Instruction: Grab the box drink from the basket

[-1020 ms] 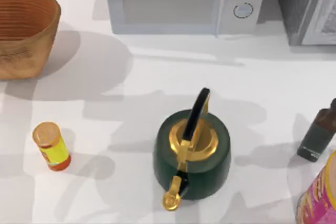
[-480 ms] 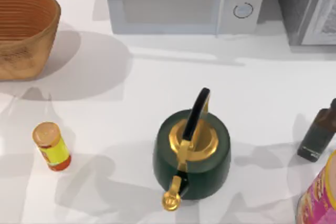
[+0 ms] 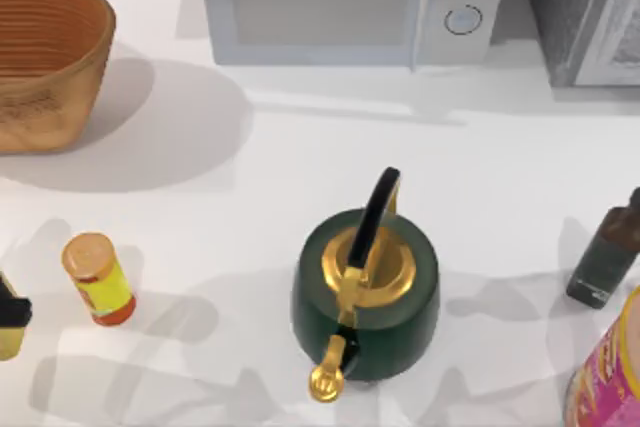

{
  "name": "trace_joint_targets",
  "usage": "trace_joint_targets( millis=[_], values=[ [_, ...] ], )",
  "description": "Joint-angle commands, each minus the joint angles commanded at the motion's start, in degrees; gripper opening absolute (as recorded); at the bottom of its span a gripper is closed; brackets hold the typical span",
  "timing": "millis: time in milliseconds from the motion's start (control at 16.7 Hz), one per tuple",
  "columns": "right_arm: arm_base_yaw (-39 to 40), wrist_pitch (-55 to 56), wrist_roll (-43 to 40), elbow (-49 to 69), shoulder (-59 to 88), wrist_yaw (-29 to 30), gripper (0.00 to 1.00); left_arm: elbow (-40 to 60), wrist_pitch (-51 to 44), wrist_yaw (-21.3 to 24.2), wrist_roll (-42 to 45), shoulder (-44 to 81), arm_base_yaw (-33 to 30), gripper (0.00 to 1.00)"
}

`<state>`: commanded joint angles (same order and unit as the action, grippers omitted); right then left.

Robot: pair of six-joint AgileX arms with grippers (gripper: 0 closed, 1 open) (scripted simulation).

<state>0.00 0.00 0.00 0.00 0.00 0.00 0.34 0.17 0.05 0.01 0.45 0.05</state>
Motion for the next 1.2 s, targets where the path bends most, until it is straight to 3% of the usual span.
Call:
trace_joint_targets(
  millis=[360, 600, 840, 1200],
  values=[
    [0.0, 0.0, 0.0, 0.0, 0.0, 0.0, 1.0, -0.3, 0.0, -0.1, 0.1, -0.1, 0.1, 0.0],
    [0.0, 0.0, 0.0, 0.0, 0.0, 0.0, 1.0, 0.9, 6.1, -6.3, 1.2, 6.0, -3.6, 0.0],
    [0.0, 0.0, 0.0, 0.0, 0.0, 0.0, 1.0, 3.6, 20.2, -22.0, 3.5, 20.8, -11.3, 0.0],
    [0.0, 0.0, 0.0, 0.0, 0.0, 0.0, 1.0, 8.7, 45.5, -53.7, 7.2, 48.0, -24.9, 0.0]
  ],
)
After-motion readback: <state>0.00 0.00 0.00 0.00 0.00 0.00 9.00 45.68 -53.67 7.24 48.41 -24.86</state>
